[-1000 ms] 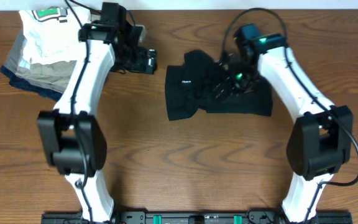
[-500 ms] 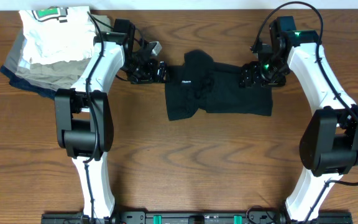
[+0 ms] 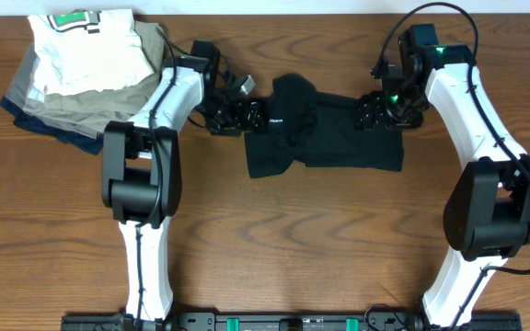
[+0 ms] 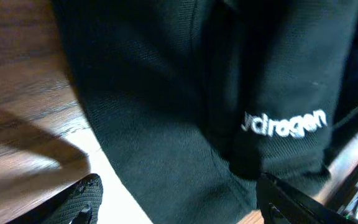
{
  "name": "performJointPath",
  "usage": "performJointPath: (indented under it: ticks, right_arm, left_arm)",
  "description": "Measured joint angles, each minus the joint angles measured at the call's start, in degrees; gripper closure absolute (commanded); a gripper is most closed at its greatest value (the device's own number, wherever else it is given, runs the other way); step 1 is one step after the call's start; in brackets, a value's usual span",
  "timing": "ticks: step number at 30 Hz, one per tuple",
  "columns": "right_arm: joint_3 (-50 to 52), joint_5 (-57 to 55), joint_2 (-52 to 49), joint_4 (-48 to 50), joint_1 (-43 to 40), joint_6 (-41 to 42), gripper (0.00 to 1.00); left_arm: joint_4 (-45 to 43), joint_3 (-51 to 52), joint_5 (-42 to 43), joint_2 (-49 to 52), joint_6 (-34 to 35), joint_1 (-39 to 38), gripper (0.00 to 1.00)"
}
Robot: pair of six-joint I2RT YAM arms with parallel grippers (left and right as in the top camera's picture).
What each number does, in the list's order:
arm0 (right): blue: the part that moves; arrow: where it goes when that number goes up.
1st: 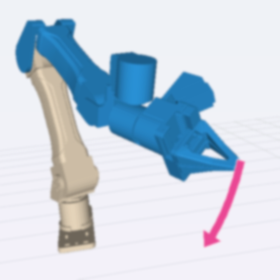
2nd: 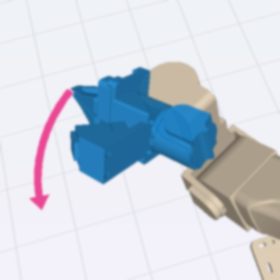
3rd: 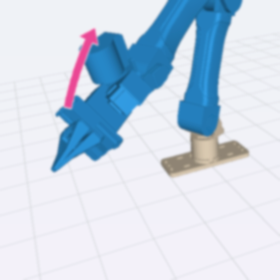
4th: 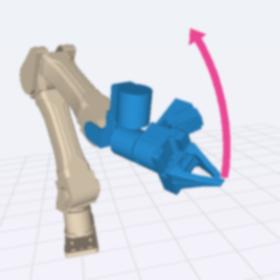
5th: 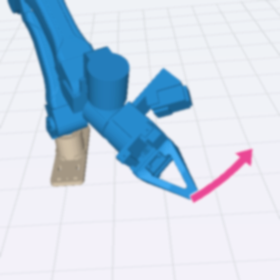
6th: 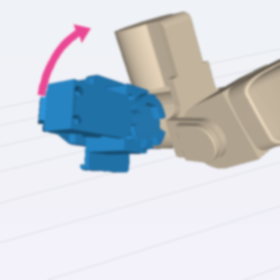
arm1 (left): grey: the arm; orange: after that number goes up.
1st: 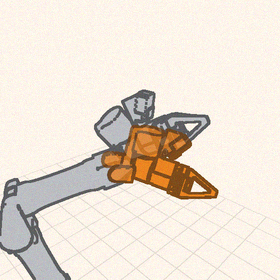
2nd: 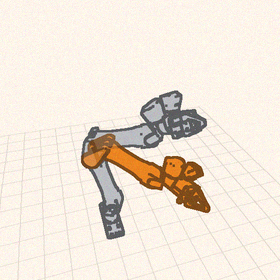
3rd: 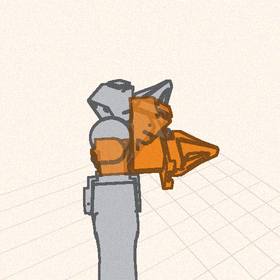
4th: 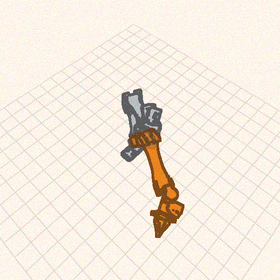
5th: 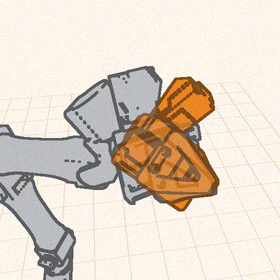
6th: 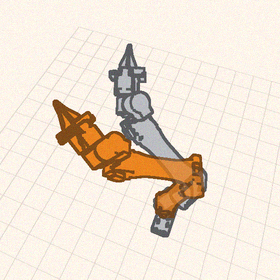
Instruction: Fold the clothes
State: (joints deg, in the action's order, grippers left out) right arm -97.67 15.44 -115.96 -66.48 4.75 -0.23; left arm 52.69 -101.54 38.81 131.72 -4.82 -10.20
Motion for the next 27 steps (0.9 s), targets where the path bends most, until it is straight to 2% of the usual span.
performJointPath:
  ticks: [9,11,15,22,23,26,27]
  right_arm:
    - [0.0,0.0,0.0,-1.0,0.0,0.0,0.27]
    - [0.0,0.0,0.0,-1.0,0.0,0.0,0.27]
    - [0.0,0.0,0.0,-1.0,0.0,0.0,0.27]
    - [0.0,0.0,0.0,-1.0,0.0,0.0,0.26]
    - [0.0,0.0,0.0,-1.0,0.0,0.0,0.26]
    - [0.0,0.0,0.0,-1.0,0.0,0.0,0.26]
    - [0.0,0.0,0.0,-1.0,0.0,0.0,0.26]
  left_arm:
    - [-3.2,0.0,-0.4,0.5,11.1,0.0,0.20]
    - [-3.7,0.0,-0.4,0.5,12.6,-0.1,0.23]
    - [-3.7,0.0,-1.1,0.5,14.9,-0.8,0.45]
    - [-4.1,1.3,-1.9,0.6,15.8,-4.1,0.64]
    - [-4.2,1.5,-1.9,0.6,15.9,-4.4,0.69]
    - [-4.1,1.7,-1.9,0.7,16.0,-4.6,0.94]
    - [-4.2,1.7,-1.9,0.7,16.2,-4.4,0.94]
